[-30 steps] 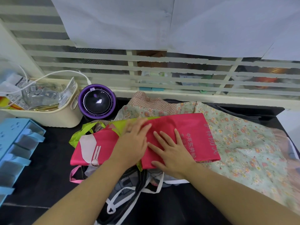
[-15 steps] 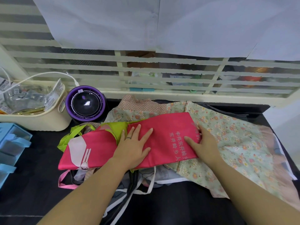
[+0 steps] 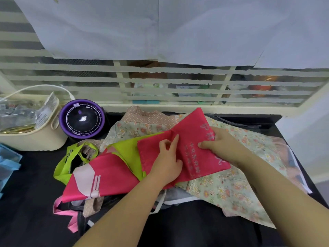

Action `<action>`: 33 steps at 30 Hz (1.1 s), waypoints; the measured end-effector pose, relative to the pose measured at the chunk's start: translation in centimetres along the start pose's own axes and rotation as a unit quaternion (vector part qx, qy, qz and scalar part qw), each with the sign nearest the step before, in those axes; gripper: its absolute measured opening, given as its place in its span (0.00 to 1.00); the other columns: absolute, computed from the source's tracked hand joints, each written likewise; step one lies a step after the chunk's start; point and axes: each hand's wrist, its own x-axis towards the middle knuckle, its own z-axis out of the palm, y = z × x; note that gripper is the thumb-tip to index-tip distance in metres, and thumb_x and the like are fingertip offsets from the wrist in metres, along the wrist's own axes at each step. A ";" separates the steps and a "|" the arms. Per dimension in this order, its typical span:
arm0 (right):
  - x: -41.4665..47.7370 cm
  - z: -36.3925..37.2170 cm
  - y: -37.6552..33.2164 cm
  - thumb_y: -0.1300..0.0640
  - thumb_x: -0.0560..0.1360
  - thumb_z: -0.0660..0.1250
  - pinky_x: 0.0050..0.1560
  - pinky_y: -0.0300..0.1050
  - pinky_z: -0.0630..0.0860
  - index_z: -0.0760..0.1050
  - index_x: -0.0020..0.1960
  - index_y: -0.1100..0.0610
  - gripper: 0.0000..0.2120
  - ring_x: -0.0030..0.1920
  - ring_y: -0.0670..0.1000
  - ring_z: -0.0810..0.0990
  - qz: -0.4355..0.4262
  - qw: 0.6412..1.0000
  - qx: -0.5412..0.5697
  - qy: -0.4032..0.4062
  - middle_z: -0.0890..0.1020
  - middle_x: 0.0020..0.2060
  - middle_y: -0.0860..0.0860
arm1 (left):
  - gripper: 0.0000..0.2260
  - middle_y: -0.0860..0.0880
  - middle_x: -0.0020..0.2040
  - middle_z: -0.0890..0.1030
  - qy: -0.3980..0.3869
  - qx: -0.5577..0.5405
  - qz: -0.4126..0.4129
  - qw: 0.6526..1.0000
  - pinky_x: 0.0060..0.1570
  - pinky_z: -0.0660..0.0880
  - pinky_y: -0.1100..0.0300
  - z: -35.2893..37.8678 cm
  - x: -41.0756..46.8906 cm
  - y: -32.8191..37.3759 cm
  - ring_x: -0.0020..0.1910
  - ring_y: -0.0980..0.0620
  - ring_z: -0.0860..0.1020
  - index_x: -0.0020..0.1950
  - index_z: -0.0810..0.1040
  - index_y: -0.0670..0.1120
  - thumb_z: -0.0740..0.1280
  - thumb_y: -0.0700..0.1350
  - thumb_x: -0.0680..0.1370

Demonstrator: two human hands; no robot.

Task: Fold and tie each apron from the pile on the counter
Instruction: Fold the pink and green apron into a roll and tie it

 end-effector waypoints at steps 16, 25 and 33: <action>-2.1 7.5 -3.5 0.64 0.71 0.66 0.38 0.34 0.71 0.72 0.61 0.49 0.21 0.35 0.41 0.73 -0.082 0.992 -0.077 -0.061 0.75 0.38 0.42 | 0.15 0.47 0.33 0.81 -0.067 -0.683 -0.178 0.705 0.34 0.75 0.61 -1.8 0.3 -0.3 0.33 0.53 0.80 0.45 0.75 0.44 0.52 0.46 0.82; -2.2 13.3 -3.3 0.62 0.71 0.66 0.52 0.50 0.73 0.71 0.64 0.47 0.23 0.43 0.50 0.76 -0.099 0.984 -0.023 -0.144 0.78 0.45 0.47 | 0.27 0.43 0.35 0.75 0.008 -0.656 -0.238 0.716 0.40 0.75 0.57 -4.8 -2.7 -4.4 0.34 0.48 0.80 0.31 0.79 0.45 0.53 0.57 0.81; -2.1 17.5 -3.3 0.56 0.70 0.65 0.70 0.72 0.42 0.67 0.67 0.41 0.27 0.54 0.49 0.76 -0.084 0.977 -0.094 -0.171 0.80 0.44 0.43 | 0.36 0.39 0.44 0.81 -0.029 -0.650 -0.252 0.716 0.51 0.72 0.49 -7.9 -7.6 -9.5 0.43 0.42 0.79 0.53 0.79 0.38 0.49 0.69 0.77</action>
